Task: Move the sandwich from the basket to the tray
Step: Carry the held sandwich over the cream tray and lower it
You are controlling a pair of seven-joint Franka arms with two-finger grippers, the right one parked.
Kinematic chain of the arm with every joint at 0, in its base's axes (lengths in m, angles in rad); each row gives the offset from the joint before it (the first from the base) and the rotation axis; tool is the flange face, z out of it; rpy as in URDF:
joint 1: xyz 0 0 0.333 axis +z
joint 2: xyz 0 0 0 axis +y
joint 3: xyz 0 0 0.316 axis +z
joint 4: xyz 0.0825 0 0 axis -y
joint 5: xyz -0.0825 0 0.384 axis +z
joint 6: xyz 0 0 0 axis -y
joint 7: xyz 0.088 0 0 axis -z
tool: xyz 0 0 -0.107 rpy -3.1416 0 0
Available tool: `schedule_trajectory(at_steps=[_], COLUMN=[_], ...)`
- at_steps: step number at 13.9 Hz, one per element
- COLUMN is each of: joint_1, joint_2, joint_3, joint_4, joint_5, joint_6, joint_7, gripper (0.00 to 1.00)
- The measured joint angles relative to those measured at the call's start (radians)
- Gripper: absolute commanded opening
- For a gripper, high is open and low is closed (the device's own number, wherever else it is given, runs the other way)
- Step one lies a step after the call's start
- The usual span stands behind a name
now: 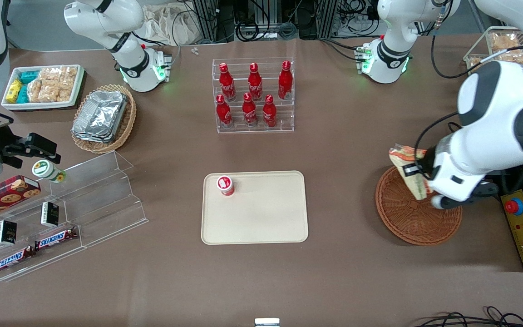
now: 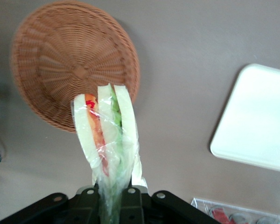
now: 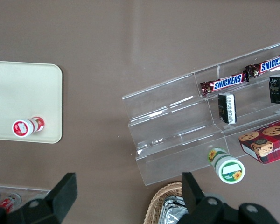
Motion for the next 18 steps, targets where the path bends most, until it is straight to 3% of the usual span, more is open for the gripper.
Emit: schedule_trajectory(at_steps=[2,8,18], joint_1=[-0.024,-0.226,-0.32], joint_2=[0.017,0.07,0.374], joint_3=[-0.054,-0.072,-0.07], joint_4=[0.0,0.0,-0.003], joint_5=[0.012,0.106,0.114], joint_6=[0.002,0.149,0.58], joint_7=[0.009,0.015,-0.032], gripper=[0.02,0.07,0.08])
